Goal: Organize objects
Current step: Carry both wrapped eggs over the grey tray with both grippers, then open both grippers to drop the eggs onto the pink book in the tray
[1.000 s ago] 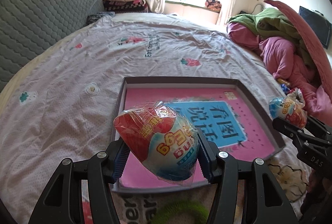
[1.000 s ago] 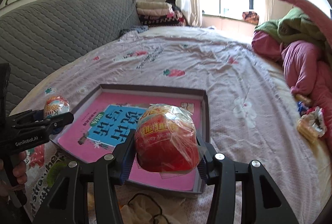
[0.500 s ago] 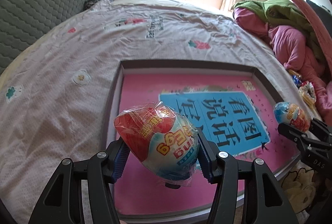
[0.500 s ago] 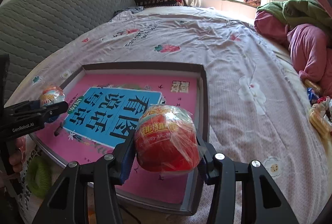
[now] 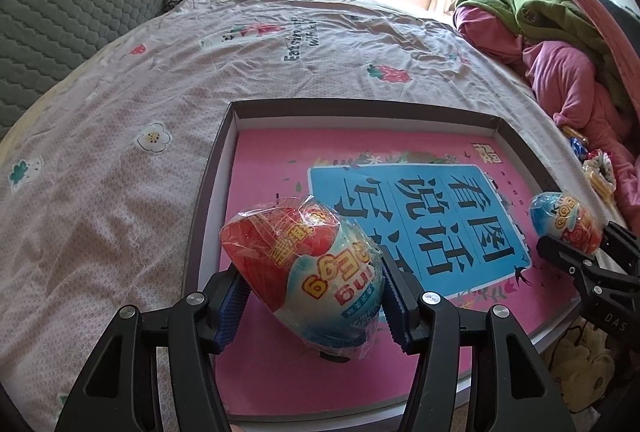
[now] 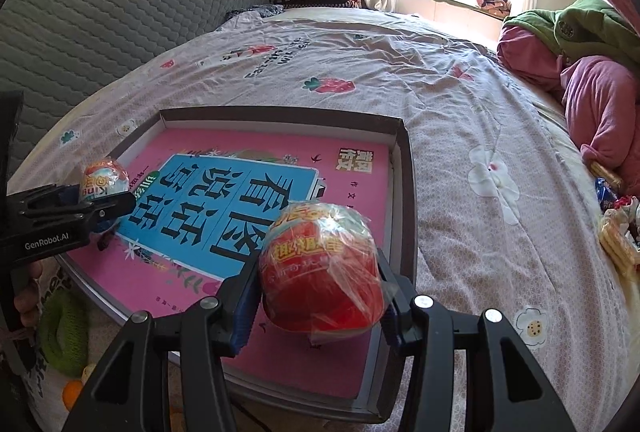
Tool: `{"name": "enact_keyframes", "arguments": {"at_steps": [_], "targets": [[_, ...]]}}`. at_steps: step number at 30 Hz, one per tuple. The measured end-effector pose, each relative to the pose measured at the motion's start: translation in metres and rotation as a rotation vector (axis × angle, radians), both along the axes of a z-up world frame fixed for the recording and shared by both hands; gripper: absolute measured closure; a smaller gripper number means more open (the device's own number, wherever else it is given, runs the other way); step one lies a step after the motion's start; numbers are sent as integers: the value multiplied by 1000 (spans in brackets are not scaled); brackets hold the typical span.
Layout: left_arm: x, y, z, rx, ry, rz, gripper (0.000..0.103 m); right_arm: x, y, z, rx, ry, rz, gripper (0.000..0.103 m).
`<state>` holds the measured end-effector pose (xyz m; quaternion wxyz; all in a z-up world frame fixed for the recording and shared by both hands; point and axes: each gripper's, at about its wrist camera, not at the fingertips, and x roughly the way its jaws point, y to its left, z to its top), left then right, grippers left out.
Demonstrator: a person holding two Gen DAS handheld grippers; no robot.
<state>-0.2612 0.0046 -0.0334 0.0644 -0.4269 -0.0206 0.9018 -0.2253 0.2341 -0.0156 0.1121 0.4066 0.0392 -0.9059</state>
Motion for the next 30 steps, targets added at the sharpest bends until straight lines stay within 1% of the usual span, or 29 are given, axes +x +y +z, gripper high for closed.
{"name": "enact_keyframes", "arguments": {"at_steps": [7,9,10,12,17,21,30], "targets": [[1,0,1,-1,0,5,42,-1,0,0,2,3,-1,52],[1,-1,2,2,0,5,41,-1,1,1,-7,8,-6,52],[1,-1,3,5,4,6,39,-1,2,3,-8,14,-10,51],[2,-3,6,11,17,8,36,-1,5,6,-6,27,-22,43],[5,-6,13,15,36,18,33,2,10,13,-22,52,-34,42],[9,-8,20,16,51,23,33,5,12,20,-10,84,-39,40],[32,-6,36,-2,107,40,33,18,15,36,-49,132,-24,39]]}}
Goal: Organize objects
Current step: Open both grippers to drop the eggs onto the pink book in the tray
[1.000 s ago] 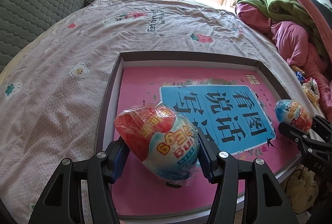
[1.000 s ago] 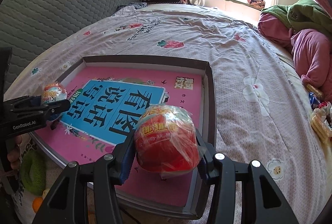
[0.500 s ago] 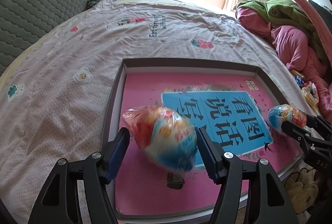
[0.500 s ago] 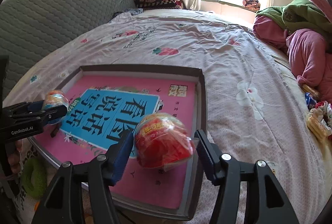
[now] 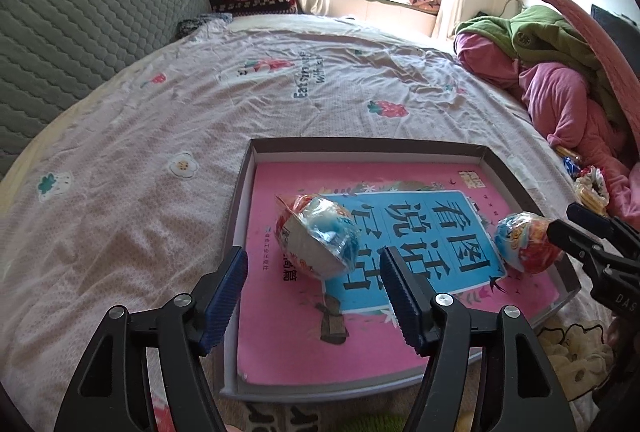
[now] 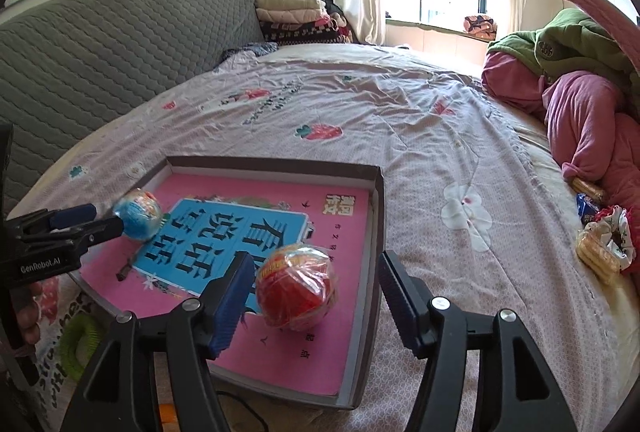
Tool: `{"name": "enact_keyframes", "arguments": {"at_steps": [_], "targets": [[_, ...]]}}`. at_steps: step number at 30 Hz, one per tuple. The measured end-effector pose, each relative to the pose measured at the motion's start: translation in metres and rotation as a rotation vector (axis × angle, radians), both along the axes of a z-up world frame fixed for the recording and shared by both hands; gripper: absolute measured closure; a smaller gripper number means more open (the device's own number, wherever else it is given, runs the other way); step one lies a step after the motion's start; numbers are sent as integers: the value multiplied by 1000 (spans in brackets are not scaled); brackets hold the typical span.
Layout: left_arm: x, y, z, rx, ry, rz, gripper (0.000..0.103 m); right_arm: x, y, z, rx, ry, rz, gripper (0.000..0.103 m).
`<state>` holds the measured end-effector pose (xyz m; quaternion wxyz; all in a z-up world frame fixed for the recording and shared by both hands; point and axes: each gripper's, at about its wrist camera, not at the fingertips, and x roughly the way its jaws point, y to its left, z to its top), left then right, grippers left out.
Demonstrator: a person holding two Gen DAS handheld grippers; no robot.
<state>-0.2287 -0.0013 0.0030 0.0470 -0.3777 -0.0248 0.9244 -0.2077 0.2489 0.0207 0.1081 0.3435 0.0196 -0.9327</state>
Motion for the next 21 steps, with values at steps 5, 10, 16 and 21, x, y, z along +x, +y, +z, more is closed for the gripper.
{"name": "enact_keyframes", "arguments": {"at_steps": [5,10,16,21], "targets": [[18,3,5,0,12,7,33,9,0,13,-23,42,12,39],[40,6,13,31,22,19,33,19,2,23,-46,66,20,38],[65,12,18,28,22,26,33,33,5,33,-73,87,33,38],[86,15,23,25,34,25,33,45,4,41,-76,107,39,37]]}}
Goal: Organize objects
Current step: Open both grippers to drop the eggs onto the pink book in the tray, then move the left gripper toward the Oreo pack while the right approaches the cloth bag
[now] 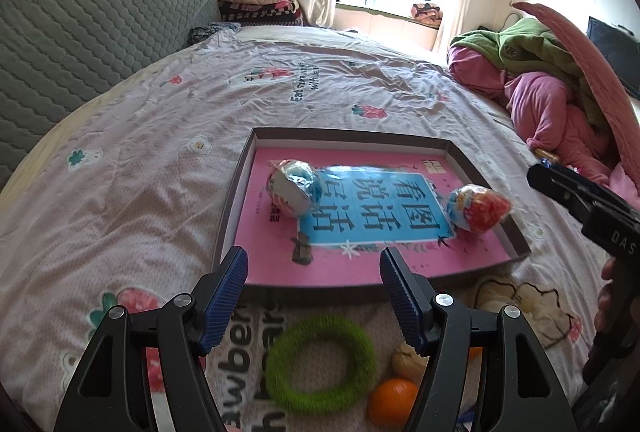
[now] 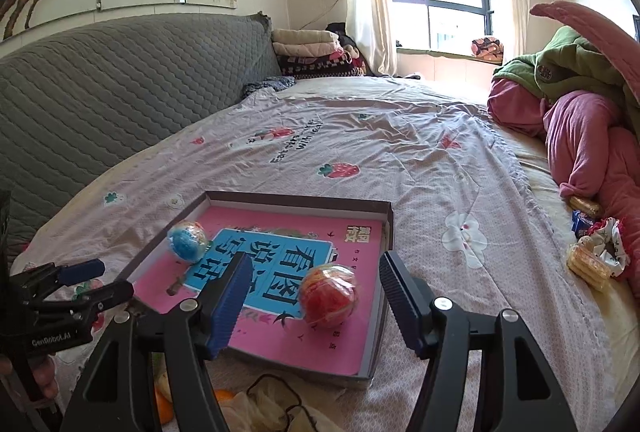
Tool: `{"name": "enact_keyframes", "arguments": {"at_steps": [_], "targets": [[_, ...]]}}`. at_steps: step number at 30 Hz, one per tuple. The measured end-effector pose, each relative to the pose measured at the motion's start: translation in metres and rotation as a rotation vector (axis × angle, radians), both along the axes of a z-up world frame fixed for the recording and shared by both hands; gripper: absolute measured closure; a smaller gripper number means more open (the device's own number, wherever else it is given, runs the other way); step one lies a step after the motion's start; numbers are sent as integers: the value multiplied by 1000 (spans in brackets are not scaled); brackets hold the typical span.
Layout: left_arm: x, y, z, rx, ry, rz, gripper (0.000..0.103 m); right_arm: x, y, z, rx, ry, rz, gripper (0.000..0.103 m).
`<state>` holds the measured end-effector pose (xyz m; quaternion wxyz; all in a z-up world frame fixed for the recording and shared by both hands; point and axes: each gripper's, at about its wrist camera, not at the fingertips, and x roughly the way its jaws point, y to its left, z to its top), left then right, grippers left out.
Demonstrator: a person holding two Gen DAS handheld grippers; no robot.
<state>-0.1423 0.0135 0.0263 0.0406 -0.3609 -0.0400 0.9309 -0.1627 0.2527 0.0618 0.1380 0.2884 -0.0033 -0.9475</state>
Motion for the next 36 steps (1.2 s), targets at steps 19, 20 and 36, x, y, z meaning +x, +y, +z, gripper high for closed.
{"name": "enact_keyframes", "arguments": {"at_steps": [19,20,36], "targets": [[42,3,6,-22,-10,2,33,37,-16,1,55,15,32,34],[43,2,5,-24,-11,4,33,37,-16,0,58,13,29,34],[55,-10,-1,-12,-26,11,33,61,-1,-18,37,-16,-29,34]]}}
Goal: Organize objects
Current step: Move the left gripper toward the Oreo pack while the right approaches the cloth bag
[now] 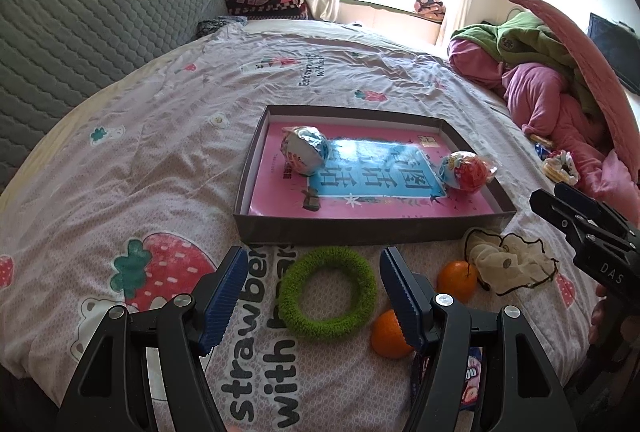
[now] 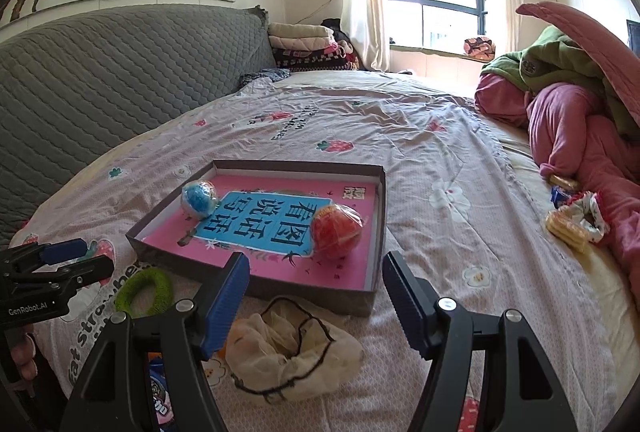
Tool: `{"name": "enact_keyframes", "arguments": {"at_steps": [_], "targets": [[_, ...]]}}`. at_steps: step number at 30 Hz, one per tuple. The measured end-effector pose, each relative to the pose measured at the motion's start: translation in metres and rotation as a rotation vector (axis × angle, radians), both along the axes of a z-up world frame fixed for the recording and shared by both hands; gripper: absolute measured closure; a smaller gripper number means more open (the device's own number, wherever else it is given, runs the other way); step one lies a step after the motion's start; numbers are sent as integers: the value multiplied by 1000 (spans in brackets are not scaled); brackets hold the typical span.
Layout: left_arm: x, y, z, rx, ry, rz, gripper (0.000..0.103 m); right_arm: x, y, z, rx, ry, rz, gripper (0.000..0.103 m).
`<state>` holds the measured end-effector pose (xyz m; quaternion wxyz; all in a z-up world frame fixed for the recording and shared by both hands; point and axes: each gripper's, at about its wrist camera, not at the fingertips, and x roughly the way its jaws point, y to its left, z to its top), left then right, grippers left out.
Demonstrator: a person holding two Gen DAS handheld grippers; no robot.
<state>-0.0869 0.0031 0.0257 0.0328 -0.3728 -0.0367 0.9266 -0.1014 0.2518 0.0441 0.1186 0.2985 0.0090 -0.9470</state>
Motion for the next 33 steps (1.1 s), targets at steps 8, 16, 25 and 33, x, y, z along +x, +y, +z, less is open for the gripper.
{"name": "enact_keyframes", "arguments": {"at_steps": [8,16,25,33], "targets": [[9,1,-6,-3,-15,-19,33,13,9,-2,-23,0,-20,34],[19,6,-8,11,-27,-45,33,23,8,-10,-13,-25,-26,34],[27,18,-10,28,-42,-85,33,24,10,-18,-6,-50,-43,34],[32,27,-14,29,-59,-114,33,22,10,-22,-3,-69,-48,34]]}}
